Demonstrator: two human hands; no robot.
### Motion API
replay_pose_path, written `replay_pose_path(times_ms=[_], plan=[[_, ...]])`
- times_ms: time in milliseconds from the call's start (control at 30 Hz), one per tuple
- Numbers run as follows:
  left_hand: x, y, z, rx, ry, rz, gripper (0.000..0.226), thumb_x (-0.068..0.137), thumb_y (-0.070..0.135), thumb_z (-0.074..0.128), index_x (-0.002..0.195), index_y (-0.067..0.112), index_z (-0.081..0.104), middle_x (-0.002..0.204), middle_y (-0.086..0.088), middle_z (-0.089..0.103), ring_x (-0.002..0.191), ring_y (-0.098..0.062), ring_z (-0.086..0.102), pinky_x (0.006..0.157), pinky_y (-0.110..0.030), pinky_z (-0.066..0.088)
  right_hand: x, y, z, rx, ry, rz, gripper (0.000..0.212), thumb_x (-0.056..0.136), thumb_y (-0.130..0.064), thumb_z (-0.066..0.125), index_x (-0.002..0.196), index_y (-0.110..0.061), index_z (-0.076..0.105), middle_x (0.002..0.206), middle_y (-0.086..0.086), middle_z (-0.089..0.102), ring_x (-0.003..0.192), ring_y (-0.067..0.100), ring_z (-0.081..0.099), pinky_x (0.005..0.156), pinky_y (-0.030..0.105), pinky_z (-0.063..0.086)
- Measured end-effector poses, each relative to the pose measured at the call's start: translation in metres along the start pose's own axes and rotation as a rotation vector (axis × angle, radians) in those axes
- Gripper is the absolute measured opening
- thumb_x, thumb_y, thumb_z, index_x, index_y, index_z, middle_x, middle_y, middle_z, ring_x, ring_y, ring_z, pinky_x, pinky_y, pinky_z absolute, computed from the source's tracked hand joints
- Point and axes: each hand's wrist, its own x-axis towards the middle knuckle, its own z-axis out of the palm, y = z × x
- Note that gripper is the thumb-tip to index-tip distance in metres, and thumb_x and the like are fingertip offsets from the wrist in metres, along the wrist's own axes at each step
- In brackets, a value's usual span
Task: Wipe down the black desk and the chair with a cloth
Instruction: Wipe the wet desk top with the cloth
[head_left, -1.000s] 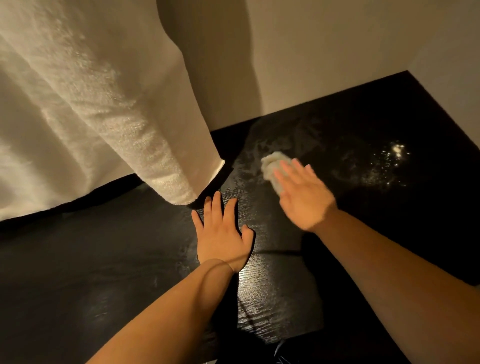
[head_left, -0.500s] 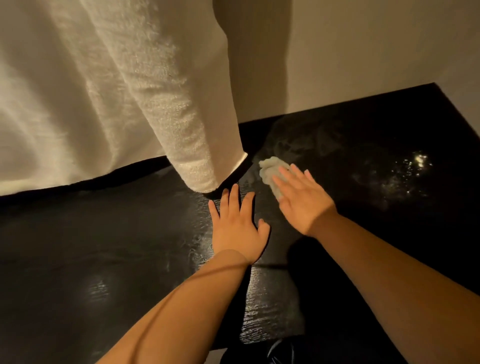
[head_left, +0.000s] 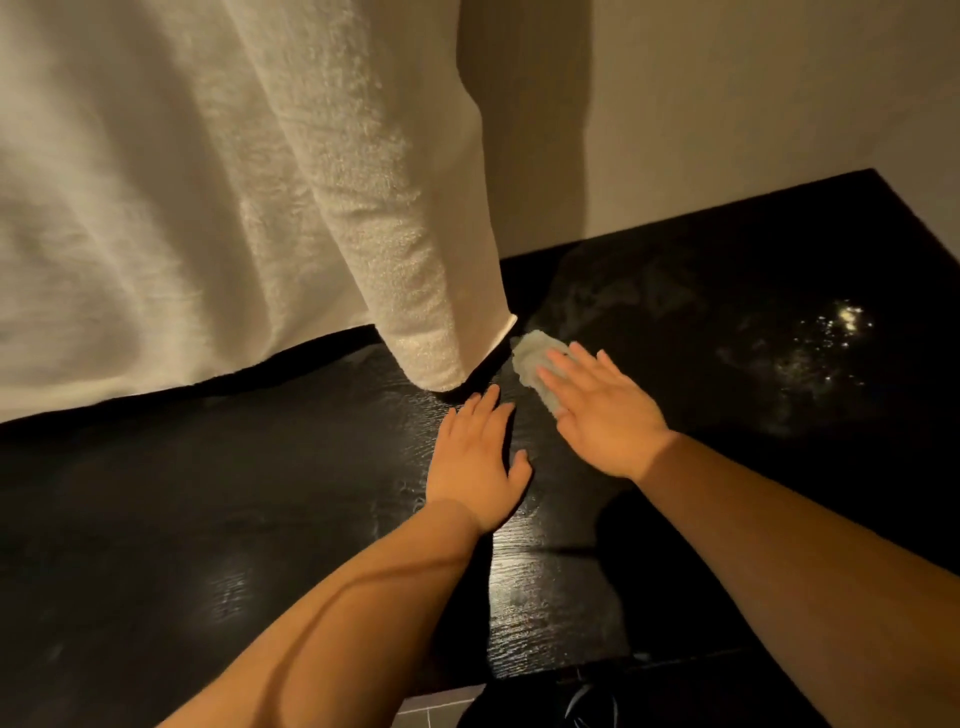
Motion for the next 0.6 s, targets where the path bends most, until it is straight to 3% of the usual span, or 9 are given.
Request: replay_pose_path(times_ms=[100, 167, 267, 367, 433, 533, 600], plan=[[0.002, -0.034, -0.014, 0.059, 0.055, -0.007, 0.065, 0.093, 0.049, 0.053, 0.148, 0.014, 0.05, 0.142, -0.009, 0.054, 0.131, -0.033, 0.048, 0.114, -0.044, 0.038, 0.024, 0.02, -0.009, 0.05, 0.041, 0.218, 0.065, 0.1, -0.041, 0.024, 0.162, -0.024, 0.018, 0.171, 0.001, 0.007, 0.157, 0.026, -0.001, 0.127, 0.043, -0.002], [-0.001, -0.043, -0.016, 0.082, 0.093, -0.046, 0.064, 0.093, 0.051, 0.053, 0.147, 0.016, 0.049, 0.134, -0.006, 0.052, 0.129, -0.032, 0.048, 0.112, -0.047, 0.039, 0.031, 0.01, -0.007, 0.084, 0.063, 0.31, 0.064, 0.102, -0.038, 0.031, 0.163, -0.025, 0.014, 0.171, 0.004, 0.005, 0.157, 0.029, -0.003, 0.127, 0.045, -0.002], [-0.001, -0.042, -0.01, 0.086, 0.112, -0.042, 0.065, 0.091, 0.05, 0.055, 0.148, 0.018, 0.049, 0.135, -0.004, 0.051, 0.133, -0.031, 0.045, 0.117, -0.048, 0.033, 0.023, -0.023, 0.003, 0.064, 0.114, 0.195, 0.064, 0.099, -0.04, 0.025, 0.162, -0.026, 0.023, 0.17, 0.005, 0.013, 0.157, 0.033, 0.003, 0.128, 0.047, 0.003], [0.001, -0.044, -0.01, 0.072, 0.121, -0.033, 0.065, 0.09, 0.05, 0.057, 0.146, 0.018, 0.05, 0.136, -0.005, 0.051, 0.134, -0.031, 0.045, 0.12, -0.048, 0.031, 0.012, -0.049, 0.011, 0.018, 0.012, -0.053, 0.068, 0.095, -0.041, 0.018, 0.161, -0.029, 0.022, 0.171, 0.001, 0.011, 0.157, 0.028, 0.001, 0.128, 0.045, 0.003], [0.0, -0.044, -0.01, 0.067, 0.125, -0.03, 0.064, 0.09, 0.05, 0.057, 0.145, 0.018, 0.051, 0.134, -0.005, 0.052, 0.133, -0.032, 0.046, 0.12, -0.049, 0.03, 0.016, -0.043, 0.006, 0.008, -0.013, -0.125, 0.068, 0.094, -0.04, 0.021, 0.16, -0.027, 0.028, 0.17, 0.002, 0.016, 0.157, 0.027, 0.005, 0.128, 0.045, 0.005], [0.0, -0.045, -0.008, 0.068, 0.123, -0.036, 0.065, 0.091, 0.051, 0.056, 0.146, 0.018, 0.05, 0.133, -0.004, 0.052, 0.134, -0.031, 0.045, 0.121, -0.049, 0.028, 0.042, -0.021, -0.002, 0.014, 0.062, -0.048, 0.064, 0.094, -0.035, 0.028, 0.155, -0.02, 0.039, 0.166, 0.007, 0.027, 0.156, 0.031, 0.016, 0.125, 0.049, 0.012], [0.0, -0.046, -0.008, 0.068, 0.109, -0.04, 0.066, 0.091, 0.051, 0.055, 0.147, 0.018, 0.049, 0.132, -0.004, 0.052, 0.134, -0.031, 0.044, 0.122, -0.05, 0.027, 0.064, -0.013, -0.007, 0.052, 0.06, 0.099, 0.062, 0.098, -0.035, 0.029, 0.158, -0.02, 0.033, 0.169, 0.006, 0.017, 0.157, 0.03, 0.007, 0.126, 0.047, 0.006]])
